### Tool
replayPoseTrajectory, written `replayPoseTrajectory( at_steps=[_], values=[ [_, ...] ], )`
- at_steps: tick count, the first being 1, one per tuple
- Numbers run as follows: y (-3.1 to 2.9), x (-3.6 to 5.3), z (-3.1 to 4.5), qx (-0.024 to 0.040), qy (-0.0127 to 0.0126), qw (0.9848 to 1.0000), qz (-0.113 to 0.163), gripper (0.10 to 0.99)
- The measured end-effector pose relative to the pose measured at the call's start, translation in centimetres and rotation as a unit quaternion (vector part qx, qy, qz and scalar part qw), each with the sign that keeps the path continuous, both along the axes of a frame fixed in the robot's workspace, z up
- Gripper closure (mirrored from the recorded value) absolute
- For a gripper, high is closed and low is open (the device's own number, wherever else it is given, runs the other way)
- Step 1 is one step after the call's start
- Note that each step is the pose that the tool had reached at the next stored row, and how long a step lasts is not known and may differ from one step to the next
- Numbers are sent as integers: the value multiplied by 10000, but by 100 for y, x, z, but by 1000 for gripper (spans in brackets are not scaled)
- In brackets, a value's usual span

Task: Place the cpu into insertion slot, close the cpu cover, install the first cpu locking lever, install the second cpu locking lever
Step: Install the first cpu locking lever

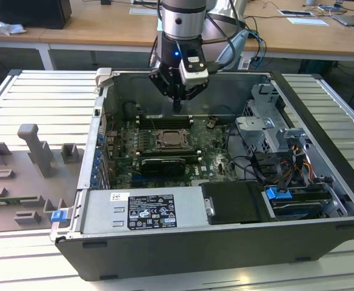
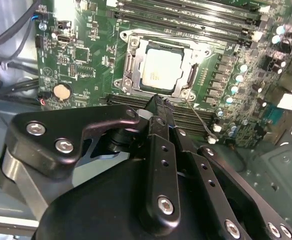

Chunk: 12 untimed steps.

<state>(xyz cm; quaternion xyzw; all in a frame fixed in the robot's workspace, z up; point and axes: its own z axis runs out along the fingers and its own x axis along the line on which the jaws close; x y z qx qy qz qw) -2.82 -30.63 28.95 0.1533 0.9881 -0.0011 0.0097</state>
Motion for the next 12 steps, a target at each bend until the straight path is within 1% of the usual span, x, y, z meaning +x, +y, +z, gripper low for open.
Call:
replayPoseTrajectory(
  at_steps=[3,5,7,10,12],
  values=[
    [0,0,0,0,0,9997,226,980],
    [0,0,0,0,0,9992,403,980],
    [0,0,0,0,0,9982,594,980],
    [0,0,0,0,0,9964,852,980],
    [0,0,0,0,0,9947,1027,980]
  ],
)
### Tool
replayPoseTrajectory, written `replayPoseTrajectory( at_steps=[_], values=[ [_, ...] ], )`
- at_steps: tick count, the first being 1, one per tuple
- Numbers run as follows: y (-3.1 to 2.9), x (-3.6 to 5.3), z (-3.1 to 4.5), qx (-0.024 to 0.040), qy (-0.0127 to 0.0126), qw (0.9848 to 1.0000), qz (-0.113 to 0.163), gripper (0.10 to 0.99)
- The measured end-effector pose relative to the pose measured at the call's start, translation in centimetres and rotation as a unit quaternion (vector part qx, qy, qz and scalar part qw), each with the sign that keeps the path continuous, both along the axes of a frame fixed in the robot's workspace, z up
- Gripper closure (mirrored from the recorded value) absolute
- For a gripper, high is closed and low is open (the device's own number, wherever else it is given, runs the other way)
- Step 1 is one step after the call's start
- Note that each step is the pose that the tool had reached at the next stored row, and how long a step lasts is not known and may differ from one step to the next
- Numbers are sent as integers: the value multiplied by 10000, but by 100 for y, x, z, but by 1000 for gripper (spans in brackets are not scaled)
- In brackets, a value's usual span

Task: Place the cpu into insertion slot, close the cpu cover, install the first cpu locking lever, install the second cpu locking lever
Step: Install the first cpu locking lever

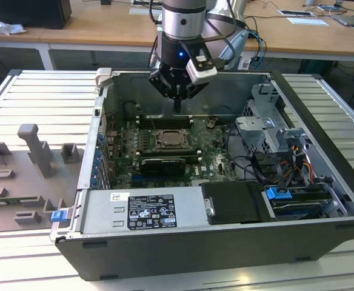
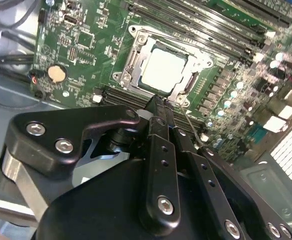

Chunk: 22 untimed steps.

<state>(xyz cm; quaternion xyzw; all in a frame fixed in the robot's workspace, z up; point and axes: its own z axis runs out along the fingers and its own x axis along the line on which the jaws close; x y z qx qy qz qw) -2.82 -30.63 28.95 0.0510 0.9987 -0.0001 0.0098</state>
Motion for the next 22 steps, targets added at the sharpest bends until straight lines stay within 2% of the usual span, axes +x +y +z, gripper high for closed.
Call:
replayPoseTrajectory(
  at_steps=[2,5,14,22],
  values=[
    [0,0,0,0,0,9998,207,980],
    [0,-5,0,0,0,9995,306,980],
    [0,-108,0,0,0,9995,309,980],
    [0,-261,-3,2,0,9995,310,980]
  ],
)
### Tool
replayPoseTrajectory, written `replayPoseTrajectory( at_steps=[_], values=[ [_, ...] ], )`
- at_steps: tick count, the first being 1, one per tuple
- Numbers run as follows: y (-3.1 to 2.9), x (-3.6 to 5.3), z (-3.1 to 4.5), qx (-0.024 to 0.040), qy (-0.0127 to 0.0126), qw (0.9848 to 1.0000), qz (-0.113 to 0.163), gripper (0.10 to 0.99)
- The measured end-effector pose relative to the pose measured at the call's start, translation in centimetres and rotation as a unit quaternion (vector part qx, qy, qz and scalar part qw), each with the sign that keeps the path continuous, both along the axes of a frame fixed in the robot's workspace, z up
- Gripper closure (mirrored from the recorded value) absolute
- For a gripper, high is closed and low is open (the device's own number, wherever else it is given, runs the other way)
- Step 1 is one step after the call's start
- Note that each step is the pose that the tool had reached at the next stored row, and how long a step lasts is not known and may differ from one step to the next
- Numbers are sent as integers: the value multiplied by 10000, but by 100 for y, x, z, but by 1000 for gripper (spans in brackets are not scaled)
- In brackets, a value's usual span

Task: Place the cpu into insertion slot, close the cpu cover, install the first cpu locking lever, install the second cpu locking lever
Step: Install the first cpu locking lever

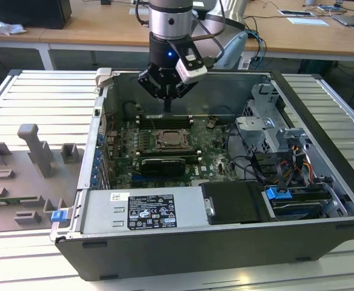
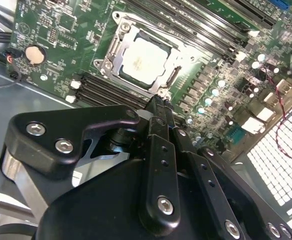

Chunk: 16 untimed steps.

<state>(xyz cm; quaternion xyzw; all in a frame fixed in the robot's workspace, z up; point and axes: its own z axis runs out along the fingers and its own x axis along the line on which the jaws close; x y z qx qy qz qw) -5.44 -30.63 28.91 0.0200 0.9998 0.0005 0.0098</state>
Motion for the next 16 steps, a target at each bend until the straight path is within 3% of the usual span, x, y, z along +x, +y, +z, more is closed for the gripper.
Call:
replayPoseTrajectory(
  at_steps=[3,9,12,16],
  values=[
    [0,-61,-5,14,0,10000,-1,980],
    [0,-200,-42,149,0,9999,21,980],
    [-1,-219,-91,201,3,9995,234,980],
    [-4,-255,-113,260,3,9993,286,980]
  ],
)
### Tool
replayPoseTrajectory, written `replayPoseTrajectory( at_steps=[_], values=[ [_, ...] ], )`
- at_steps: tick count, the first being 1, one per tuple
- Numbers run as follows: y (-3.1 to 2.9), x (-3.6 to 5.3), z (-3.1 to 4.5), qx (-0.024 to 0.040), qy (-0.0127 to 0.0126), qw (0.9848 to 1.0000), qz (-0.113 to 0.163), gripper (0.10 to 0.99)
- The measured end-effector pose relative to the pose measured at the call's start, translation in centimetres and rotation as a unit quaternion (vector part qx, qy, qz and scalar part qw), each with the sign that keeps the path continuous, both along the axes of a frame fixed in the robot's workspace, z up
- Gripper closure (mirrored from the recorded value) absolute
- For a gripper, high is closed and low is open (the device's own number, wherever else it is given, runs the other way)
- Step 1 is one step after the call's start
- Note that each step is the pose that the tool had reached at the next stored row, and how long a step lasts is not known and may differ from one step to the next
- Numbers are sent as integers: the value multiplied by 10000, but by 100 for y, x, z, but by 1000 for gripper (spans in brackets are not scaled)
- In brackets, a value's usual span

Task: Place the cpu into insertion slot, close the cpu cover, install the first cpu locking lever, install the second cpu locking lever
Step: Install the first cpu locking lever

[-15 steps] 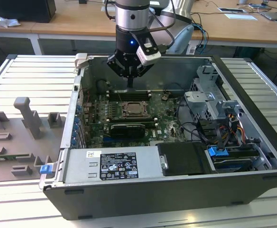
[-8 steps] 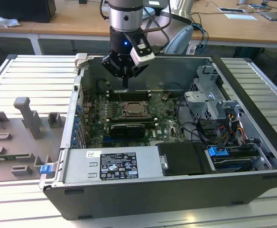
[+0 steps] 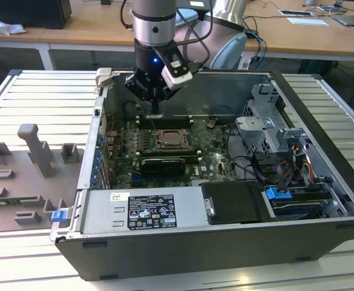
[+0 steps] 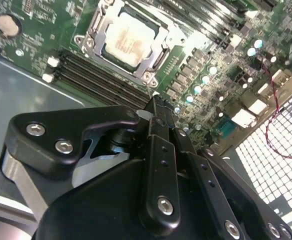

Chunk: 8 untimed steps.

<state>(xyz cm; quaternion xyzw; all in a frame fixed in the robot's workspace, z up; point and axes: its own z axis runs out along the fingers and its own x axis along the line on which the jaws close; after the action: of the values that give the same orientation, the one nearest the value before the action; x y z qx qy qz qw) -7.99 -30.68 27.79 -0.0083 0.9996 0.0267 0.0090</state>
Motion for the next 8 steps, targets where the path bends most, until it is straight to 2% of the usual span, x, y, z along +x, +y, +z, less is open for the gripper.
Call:
replayPoseTrajectory(
  at_steps=[8],
  values=[
    [-41,-22,-12,1,0,10000,0,980]
  ],
)
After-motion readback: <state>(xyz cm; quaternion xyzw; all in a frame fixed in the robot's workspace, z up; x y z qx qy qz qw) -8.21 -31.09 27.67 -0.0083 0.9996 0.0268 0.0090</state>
